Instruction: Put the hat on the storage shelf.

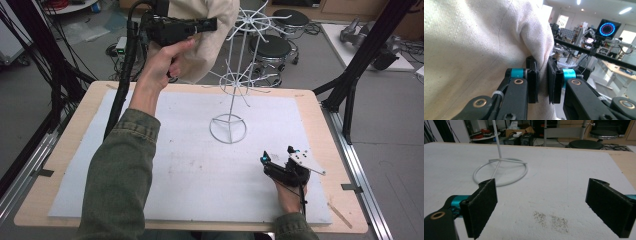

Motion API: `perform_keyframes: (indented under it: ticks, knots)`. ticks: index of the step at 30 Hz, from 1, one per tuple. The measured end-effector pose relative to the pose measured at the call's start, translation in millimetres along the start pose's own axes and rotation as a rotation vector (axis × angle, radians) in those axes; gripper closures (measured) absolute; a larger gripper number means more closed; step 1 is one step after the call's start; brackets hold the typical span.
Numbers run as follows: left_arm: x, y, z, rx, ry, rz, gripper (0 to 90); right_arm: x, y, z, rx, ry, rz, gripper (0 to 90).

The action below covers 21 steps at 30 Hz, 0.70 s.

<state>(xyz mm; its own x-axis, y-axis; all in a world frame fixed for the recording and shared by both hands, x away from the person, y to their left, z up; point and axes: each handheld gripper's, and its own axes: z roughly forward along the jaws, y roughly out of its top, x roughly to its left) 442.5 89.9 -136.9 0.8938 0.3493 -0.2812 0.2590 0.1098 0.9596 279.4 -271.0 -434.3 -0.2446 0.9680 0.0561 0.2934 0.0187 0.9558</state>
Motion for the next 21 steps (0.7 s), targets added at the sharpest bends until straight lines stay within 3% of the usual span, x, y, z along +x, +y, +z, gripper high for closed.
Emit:
perform_keyframes:
  ticks: [5,13,21]
  knots:
    - [1.8,-5.9,7.1,0.040,0.000,-0.021,80.3,0.0,-0.1,0.1,-0.001,0.001,-0.002,9.4]
    - [5.1,-8.0,7.3,0.055,-0.012,-0.054,78.4,-0.1,-0.1,0.2,-0.001,0.003,-0.003,9.4]
    - [6.9,-8.0,2.4,0.070,0.003,-0.065,73.5,0.5,-0.2,0.7,-0.002,0.003,-0.003,9.4]
